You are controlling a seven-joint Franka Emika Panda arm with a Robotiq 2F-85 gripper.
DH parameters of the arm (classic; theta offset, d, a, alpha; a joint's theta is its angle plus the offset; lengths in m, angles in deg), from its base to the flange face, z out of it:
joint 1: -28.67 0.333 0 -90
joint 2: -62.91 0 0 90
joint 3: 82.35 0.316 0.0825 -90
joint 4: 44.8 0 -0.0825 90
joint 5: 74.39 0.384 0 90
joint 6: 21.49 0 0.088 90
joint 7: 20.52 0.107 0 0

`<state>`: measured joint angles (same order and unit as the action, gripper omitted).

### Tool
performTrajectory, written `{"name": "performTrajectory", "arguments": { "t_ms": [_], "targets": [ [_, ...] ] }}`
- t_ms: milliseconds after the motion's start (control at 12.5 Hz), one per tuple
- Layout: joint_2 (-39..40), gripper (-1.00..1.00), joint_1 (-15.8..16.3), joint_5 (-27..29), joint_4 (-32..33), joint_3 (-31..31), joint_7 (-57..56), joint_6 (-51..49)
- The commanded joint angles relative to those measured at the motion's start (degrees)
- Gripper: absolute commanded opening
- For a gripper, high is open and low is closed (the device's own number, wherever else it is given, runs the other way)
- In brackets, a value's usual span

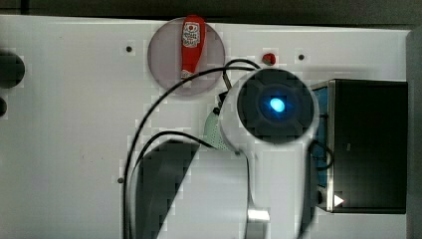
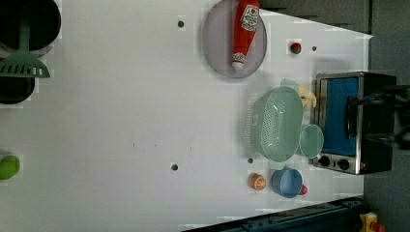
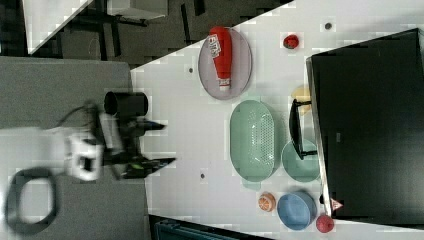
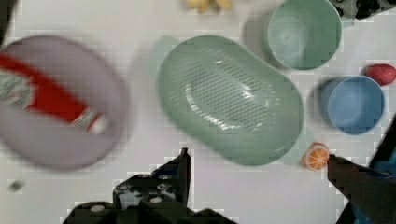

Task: Drag strainer left to right.

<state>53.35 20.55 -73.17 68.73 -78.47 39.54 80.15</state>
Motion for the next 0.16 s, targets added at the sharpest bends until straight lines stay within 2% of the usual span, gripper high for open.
{"name": "performTrajectory", "arguments": {
  "t_ms": [80,160],
  "targets": [
    [-2.46,1.00,-0.11,-0.86,-1.82,-0.39,-13.71,-4.74],
    [-3.99,1.00,-0.10,-0.84,-2.54,-0.38,-14.11,-7.51]
  ]
}}
